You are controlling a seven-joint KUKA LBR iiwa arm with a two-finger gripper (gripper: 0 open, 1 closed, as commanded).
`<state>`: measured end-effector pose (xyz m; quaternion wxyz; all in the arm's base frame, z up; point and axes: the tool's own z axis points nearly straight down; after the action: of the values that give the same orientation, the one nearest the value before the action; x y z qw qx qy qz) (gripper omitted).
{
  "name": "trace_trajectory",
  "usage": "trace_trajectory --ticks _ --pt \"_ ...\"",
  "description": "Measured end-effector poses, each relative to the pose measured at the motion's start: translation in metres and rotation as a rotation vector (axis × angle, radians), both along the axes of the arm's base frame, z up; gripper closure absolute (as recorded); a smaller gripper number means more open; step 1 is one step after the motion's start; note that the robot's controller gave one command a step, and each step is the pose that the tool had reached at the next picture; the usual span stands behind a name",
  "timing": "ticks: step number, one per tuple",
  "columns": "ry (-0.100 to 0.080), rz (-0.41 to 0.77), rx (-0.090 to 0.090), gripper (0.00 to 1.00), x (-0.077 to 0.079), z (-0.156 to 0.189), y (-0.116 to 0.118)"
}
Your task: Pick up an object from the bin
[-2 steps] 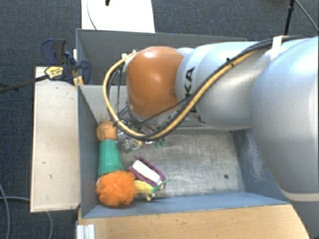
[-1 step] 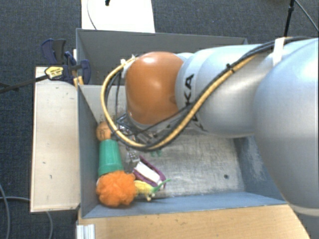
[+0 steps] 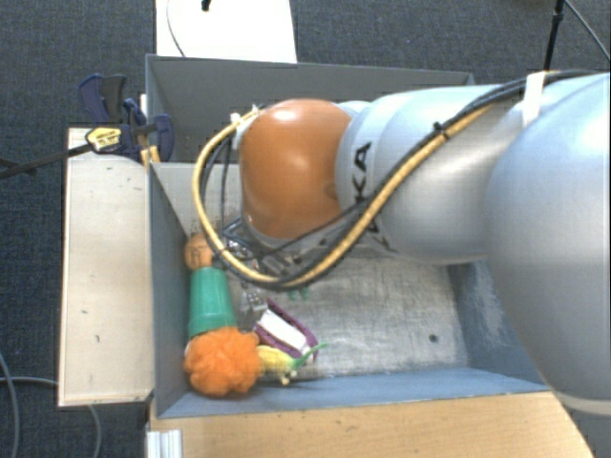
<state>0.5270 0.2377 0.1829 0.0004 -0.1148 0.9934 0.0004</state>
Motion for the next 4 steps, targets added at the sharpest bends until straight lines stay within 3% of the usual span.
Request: trace_trajectory --ticks 1,2,3,4 --pt "-0.006 -0.002 0.003 0.0 -0.032 -0.051 -0.023" --pt "0.0 -0.023 -0.005 0.0 -0.041 -0.061 -0.025" --pt "-0.006 -0.129 0.003 0.0 -0.046 -0.089 -0.057" --pt "-0.002 -0.419 -0.003 1.0 -0.037 -0.11 -0.039"
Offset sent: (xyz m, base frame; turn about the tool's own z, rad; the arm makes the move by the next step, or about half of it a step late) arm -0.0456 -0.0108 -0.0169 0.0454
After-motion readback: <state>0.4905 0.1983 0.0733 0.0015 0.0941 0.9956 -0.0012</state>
